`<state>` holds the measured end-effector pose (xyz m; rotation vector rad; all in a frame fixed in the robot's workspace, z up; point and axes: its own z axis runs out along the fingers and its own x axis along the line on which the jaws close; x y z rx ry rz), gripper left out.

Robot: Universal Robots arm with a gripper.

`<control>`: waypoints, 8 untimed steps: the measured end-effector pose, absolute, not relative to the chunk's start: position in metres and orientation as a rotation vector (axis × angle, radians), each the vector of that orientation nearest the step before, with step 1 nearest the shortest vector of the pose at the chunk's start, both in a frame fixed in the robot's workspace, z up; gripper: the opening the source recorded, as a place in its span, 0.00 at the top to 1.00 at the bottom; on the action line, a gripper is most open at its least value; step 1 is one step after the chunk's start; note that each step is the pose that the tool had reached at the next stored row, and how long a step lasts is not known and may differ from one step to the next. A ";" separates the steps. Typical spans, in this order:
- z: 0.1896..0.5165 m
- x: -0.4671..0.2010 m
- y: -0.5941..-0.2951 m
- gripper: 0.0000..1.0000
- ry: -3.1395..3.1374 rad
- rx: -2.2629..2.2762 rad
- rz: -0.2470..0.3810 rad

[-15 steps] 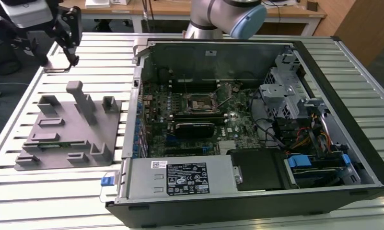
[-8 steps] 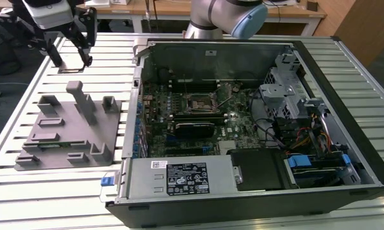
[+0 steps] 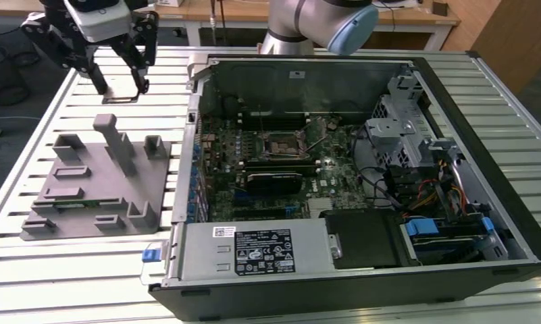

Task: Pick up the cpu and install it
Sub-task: 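Pick up the cpu and move it towards the insertion slot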

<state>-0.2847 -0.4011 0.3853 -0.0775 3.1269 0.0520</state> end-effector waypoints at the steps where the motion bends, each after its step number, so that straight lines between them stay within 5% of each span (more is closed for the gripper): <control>1: 0.385 -0.282 -0.401 0.46 3.127 -0.077 0.052; 8: 0.384 -0.258 -0.401 0.46 3.127 -0.077 0.052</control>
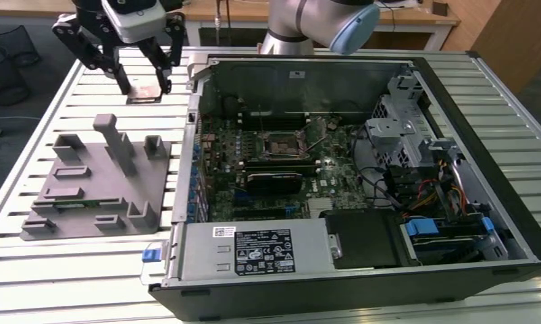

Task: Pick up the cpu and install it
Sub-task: 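Pick up the cpu and move it towards the insertion slot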

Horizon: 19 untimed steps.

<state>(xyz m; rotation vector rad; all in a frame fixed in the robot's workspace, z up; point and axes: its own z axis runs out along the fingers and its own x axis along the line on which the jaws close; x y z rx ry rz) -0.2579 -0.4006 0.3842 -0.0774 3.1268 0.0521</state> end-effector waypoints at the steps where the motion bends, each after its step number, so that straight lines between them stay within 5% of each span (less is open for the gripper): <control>1: 0.384 -0.254 -0.400 0.46 3.127 -0.077 0.052; 19: 0.381 -0.192 -0.393 0.46 3.127 -0.077 0.052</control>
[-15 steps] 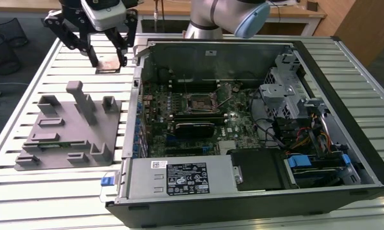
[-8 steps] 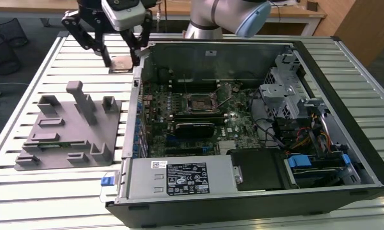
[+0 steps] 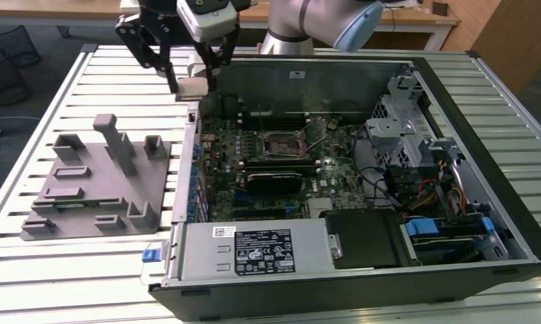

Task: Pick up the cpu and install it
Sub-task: 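Pick up the cpu and move it towards the insertion slot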

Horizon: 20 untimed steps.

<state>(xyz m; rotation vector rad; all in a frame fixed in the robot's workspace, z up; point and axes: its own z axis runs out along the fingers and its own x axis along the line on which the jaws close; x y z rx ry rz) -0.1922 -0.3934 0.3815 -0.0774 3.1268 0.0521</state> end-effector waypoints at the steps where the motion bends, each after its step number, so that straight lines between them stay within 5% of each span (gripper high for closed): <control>1: 0.381 -0.189 -0.393 0.46 3.127 -0.077 0.052; 20: 0.377 -0.107 -0.386 0.46 3.127 -0.078 0.053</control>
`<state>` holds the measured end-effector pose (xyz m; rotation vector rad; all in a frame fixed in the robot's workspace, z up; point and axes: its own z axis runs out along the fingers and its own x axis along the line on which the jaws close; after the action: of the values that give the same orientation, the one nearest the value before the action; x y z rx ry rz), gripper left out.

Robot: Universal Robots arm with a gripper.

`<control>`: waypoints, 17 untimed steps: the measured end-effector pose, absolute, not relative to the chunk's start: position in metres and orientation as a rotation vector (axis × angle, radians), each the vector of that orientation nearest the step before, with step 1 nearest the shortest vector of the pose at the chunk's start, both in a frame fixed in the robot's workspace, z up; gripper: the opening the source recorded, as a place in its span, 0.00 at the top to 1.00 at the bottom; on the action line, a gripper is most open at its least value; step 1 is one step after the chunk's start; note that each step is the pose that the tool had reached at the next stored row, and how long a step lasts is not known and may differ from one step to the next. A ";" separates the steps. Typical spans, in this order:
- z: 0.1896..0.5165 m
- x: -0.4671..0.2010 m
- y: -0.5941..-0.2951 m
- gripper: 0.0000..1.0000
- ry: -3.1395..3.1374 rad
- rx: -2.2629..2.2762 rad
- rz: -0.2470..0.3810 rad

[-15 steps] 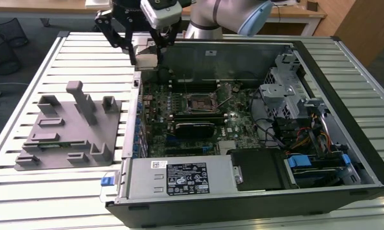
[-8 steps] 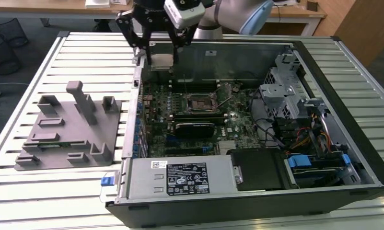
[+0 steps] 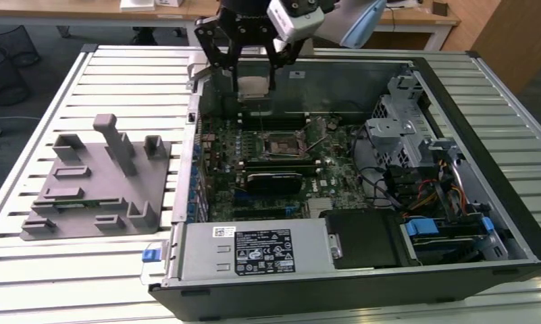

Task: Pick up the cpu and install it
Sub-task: 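Pick up the cpu and move it towards the insertion slot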

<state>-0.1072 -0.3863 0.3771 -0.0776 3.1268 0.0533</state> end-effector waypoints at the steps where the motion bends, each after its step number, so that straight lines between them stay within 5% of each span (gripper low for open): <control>1: 0.377 -0.104 -0.386 0.46 3.127 -0.077 0.053; 17: 0.374 -0.057 -0.386 0.46 3.127 -0.078 0.053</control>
<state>-0.0569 -0.3862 0.3738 -0.0777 3.1268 0.0533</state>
